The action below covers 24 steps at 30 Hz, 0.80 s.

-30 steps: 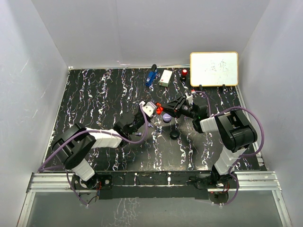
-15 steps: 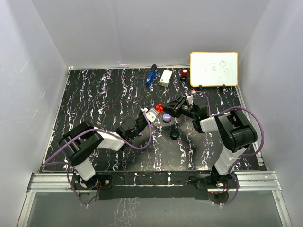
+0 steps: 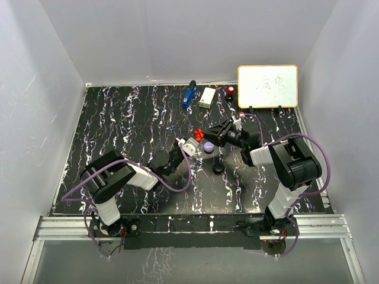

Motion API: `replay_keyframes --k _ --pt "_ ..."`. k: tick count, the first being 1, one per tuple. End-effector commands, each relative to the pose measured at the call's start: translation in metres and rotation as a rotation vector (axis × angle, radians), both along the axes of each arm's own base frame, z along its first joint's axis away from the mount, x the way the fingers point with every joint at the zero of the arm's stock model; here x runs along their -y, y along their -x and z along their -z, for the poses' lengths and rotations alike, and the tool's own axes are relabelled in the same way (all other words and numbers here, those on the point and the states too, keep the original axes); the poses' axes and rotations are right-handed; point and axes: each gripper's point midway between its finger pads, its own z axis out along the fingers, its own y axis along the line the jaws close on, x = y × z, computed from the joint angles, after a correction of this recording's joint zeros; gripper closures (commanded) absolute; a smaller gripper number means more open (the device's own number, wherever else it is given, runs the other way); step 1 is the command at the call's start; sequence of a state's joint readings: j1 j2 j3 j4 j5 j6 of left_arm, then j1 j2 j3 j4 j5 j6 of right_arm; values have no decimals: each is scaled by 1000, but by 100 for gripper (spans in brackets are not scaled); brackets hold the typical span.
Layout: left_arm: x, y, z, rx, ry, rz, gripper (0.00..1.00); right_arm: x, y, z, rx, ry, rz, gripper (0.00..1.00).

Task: Insert the wireless bluetooth earbuds into the charging case
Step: Place the earbud in the charging case.

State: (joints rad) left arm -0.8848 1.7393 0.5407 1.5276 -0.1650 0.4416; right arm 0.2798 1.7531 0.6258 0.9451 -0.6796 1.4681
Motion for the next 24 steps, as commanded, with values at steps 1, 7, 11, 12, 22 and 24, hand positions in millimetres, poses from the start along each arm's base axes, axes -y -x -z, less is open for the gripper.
replay_keyframes --k 1,7,11,12,22,24 --pt "0 2 -18 63 47 -10 100 -1 -4 -30 108 -31 -1 100" --pt "1 0 -14 66 42 -19 100 -1 -2 -30 110 -32 -2 100" --pt "1 -1 -13 72 43 -27 100 0 -2 -31 111 -33 -1 100" --pt "1 -1 -14 76 43 -29 100 -1 -2 -31 111 -32 -2 100" --pt "1 -2 -12 93 46 -46 100 0 -2 -30 110 -32 -3 100" --pt "1 -2 -13 100 49 -48 100 -1 -2 -30 110 -32 -4 100"
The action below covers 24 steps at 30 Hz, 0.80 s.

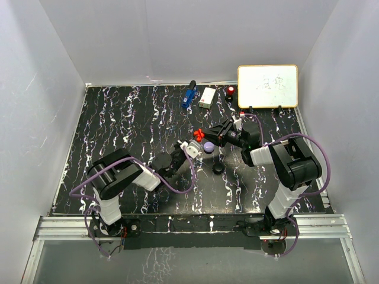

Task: Insert the wireless bluetooth earbuds into the charging case
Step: Place the earbud in the charging case.

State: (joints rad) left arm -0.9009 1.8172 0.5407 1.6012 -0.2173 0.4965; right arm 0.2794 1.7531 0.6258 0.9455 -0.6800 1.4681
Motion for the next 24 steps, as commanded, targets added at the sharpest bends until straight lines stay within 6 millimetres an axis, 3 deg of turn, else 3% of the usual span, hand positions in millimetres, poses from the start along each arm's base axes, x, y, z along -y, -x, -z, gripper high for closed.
replay_keyframes --k 1,24 --pt "2 2 -29 81 87 -2 100 -1 -2 -30 110 -32 -4 100" --pt "-3 7 -60 148 114 -32 100 -1 -2 -23 100 -23 -5 100"
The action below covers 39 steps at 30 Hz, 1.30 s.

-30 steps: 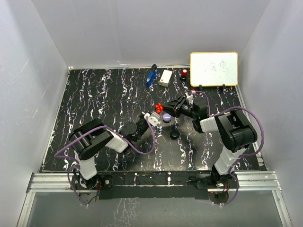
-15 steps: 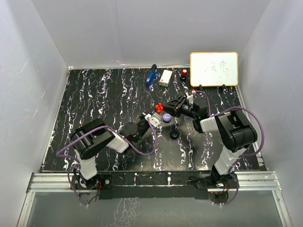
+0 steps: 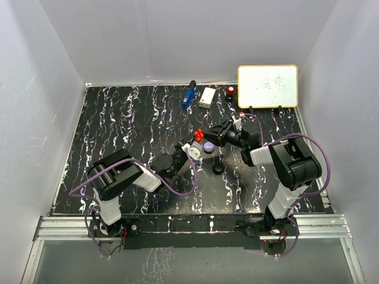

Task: Insert the wireless bluetooth earbuds into the charging case
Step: Place the earbud in the charging case.

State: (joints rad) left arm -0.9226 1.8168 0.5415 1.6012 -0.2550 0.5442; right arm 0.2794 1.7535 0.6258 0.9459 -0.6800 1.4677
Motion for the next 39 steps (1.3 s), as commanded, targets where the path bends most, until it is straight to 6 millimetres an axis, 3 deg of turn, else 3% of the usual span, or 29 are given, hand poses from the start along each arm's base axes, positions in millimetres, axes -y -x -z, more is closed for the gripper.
replay_keyframes --k 1,39 --pt "-3 5 -60 126 143 -3 100 -1 -2 -24 101 -25 -5 100" --pt "5 1 -59 130 189 -9 100 -1 -1 -29 119 -36 -9 100"
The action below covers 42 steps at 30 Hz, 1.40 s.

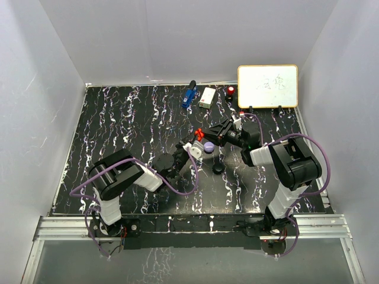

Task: Insert the wireless bluetooth earbuds into the charging case
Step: Place the earbud in the charging case.

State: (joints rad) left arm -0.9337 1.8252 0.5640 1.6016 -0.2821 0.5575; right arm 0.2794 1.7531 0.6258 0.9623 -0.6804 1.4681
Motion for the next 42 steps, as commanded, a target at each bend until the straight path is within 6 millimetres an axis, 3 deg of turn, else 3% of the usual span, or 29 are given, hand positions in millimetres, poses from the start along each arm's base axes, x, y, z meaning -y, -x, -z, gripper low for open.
replay_keyframes --k 1,42 --pt "2 3 -55 121 185 10 100 -1 -1 -26 103 -31 -10 100" --pt "1 5 -47 103 176 -6 100 -1 0 -27 102 -34 -11 100"
